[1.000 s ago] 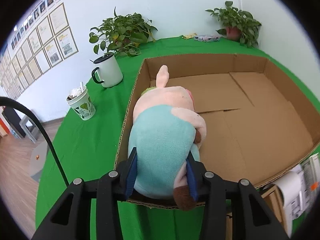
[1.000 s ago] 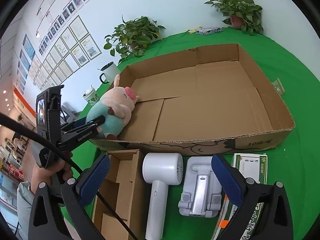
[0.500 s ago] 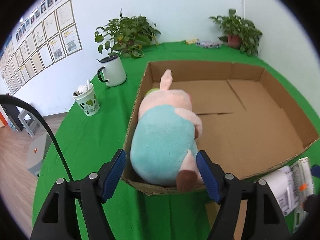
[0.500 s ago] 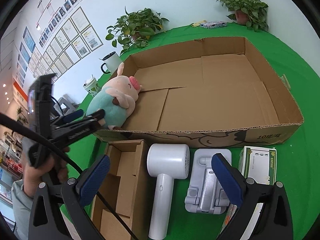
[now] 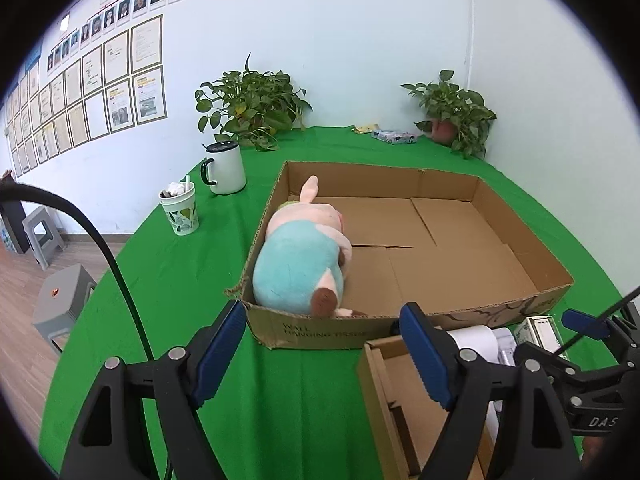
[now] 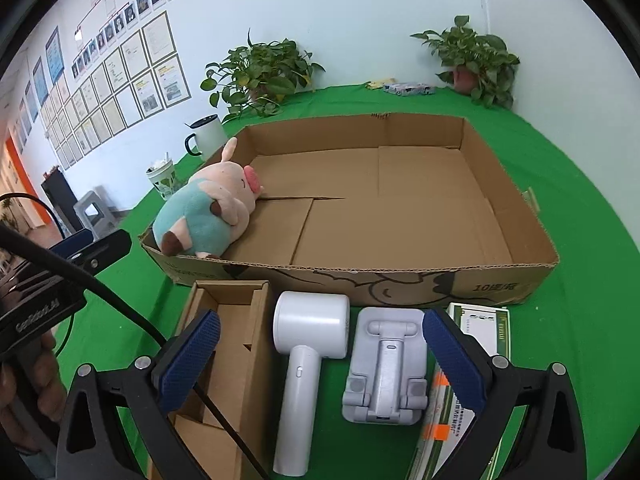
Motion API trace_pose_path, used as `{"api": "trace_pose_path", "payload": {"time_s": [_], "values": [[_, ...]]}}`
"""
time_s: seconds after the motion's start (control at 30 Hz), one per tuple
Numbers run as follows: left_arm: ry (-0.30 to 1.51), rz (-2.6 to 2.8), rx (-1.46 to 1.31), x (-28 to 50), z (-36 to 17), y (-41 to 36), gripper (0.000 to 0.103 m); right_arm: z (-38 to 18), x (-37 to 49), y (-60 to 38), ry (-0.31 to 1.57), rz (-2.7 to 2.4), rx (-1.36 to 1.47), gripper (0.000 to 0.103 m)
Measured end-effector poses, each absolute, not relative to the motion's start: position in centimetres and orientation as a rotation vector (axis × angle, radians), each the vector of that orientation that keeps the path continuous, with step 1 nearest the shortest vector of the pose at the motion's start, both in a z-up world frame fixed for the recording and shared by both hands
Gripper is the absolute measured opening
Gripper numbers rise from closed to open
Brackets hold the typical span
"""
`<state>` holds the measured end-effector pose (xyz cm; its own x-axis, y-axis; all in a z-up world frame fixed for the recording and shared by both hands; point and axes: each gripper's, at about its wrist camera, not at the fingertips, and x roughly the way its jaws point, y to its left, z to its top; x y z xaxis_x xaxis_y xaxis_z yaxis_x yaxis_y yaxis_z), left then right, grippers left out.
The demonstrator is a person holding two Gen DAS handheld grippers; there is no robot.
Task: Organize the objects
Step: 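Withdraw the right gripper and move the left gripper to the cardboard insert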
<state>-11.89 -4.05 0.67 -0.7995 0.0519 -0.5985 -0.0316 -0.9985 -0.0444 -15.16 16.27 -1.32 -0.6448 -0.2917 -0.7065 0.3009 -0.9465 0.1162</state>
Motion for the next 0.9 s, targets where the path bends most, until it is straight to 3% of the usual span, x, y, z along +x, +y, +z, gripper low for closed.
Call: {"api": "trace_pose_path", "payload": {"time_s": [0.47, 0.9], "values": [[-0.171, 2.903, -0.93, -9.7, 0.2, -4.2, 0.079, -1.4, -14.3, 16.3, 0.058, -2.515, 1.08, 0.099], [-0.203, 2.847, -1.052, -7.8, -2.0, -5.4, 0.079, 2.2, -7.4, 17.3, 0.136, -2.167, 0.98, 0.1]]}}
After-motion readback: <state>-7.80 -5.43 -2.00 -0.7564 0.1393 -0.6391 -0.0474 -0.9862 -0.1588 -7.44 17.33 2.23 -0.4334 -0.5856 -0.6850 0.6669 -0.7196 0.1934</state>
